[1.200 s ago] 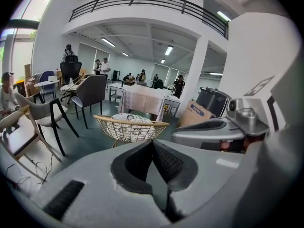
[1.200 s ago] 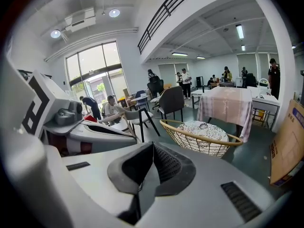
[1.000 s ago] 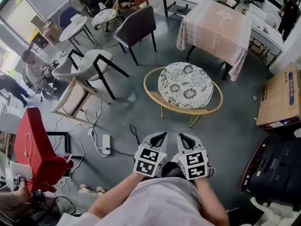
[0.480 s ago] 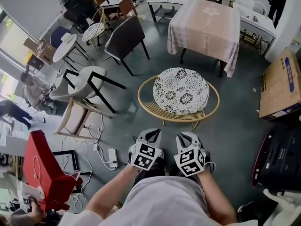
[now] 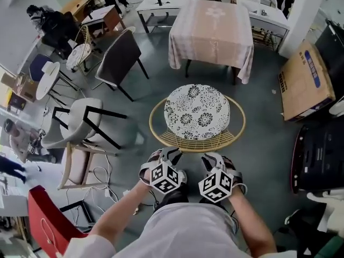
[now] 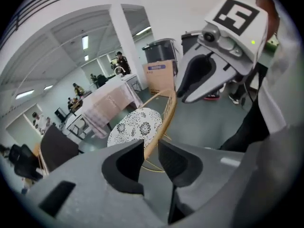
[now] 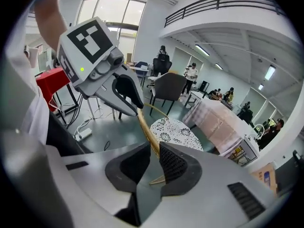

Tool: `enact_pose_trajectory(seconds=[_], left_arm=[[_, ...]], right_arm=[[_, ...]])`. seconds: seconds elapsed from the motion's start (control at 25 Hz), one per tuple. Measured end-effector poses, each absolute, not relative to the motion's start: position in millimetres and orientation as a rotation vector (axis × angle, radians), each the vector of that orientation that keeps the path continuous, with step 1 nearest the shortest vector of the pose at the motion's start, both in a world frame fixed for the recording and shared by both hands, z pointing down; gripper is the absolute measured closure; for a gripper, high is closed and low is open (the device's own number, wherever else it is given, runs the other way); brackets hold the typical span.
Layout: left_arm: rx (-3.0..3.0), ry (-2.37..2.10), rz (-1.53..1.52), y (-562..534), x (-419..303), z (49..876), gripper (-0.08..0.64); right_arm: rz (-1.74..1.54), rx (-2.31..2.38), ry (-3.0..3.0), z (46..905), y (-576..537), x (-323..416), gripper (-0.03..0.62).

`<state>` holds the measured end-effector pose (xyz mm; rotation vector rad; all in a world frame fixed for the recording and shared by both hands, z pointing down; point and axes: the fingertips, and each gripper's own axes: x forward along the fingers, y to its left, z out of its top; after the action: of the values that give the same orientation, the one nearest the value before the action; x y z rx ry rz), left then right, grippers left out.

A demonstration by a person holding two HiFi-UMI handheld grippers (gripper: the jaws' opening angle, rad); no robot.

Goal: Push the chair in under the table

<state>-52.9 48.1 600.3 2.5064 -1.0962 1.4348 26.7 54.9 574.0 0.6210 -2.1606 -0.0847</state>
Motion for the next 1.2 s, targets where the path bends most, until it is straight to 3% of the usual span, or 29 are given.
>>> enact_pose_trajectory(seconds=[0.12,0.68,0.72,1.2], left_arm=[[2.583,-0.949,1.539,43.4,-67.9,611.9,0.444],[2.774,-0.624,1.819,30.2,-87.6,644.9,0.444],[2.776,-0.614,1.821,29.2,-87.5,644.6,0.477],[2.733,-0.551,1.771,9.6,-96.2,645.3,0.476]], right_arm=[[-0.131,0.597,-2.089,582.4,49.6,16.7,0.498],[-0.391,0.424,-1.766,625.4,28.0,3.0,0.493],[-0.393,0.419,-1.759,625.8,27.6,2.8,0.512],[-0.257,0.503,-1.736,624.3,10.0,-4.6,0.514]])
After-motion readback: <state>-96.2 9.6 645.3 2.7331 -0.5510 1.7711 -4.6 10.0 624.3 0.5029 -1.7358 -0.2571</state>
